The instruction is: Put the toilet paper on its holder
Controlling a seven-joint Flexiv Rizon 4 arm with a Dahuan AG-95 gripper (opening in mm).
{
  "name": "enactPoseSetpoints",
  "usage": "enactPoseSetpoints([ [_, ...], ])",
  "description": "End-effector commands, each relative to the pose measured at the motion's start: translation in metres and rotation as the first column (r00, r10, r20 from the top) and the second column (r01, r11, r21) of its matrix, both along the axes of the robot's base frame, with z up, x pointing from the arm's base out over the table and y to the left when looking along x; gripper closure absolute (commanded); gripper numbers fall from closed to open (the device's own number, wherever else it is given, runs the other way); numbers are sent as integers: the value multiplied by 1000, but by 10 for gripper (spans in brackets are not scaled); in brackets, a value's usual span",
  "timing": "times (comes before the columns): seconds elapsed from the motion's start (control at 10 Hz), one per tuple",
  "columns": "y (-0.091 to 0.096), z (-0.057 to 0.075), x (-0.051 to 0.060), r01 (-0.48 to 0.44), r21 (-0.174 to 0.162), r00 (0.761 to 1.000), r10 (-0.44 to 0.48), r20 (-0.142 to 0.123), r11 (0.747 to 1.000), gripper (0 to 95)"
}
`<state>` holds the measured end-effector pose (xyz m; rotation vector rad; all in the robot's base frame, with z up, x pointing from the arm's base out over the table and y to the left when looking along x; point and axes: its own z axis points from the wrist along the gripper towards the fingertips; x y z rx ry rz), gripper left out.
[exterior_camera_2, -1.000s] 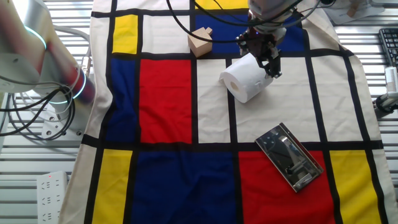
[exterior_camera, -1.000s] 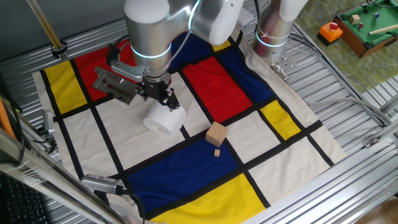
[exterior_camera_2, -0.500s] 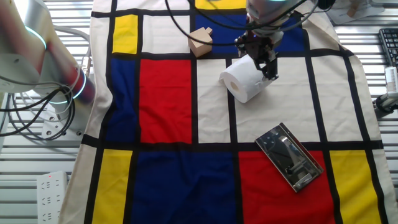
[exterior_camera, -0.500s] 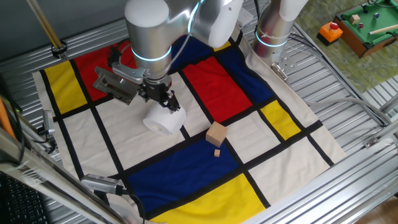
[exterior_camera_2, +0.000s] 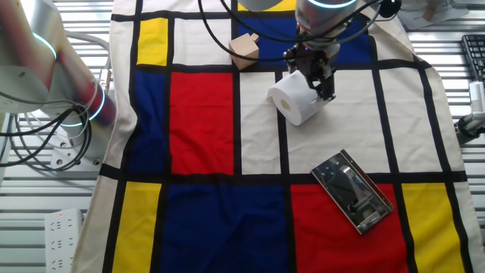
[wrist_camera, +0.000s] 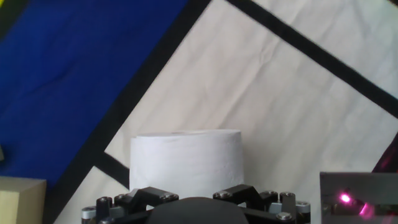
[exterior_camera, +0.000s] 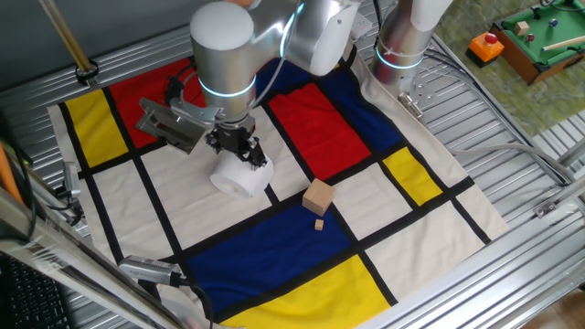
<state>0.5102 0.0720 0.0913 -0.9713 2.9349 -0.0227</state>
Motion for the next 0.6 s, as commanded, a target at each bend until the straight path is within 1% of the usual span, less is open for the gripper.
enactPoseSetpoints([
  [0.1, -1, -1, 0, -4, -2, 1000, 4, 0, 1000, 0],
  [0.6, -2, -8, 2, 2, -3, 1000, -2, 2, 1000, 0],
])
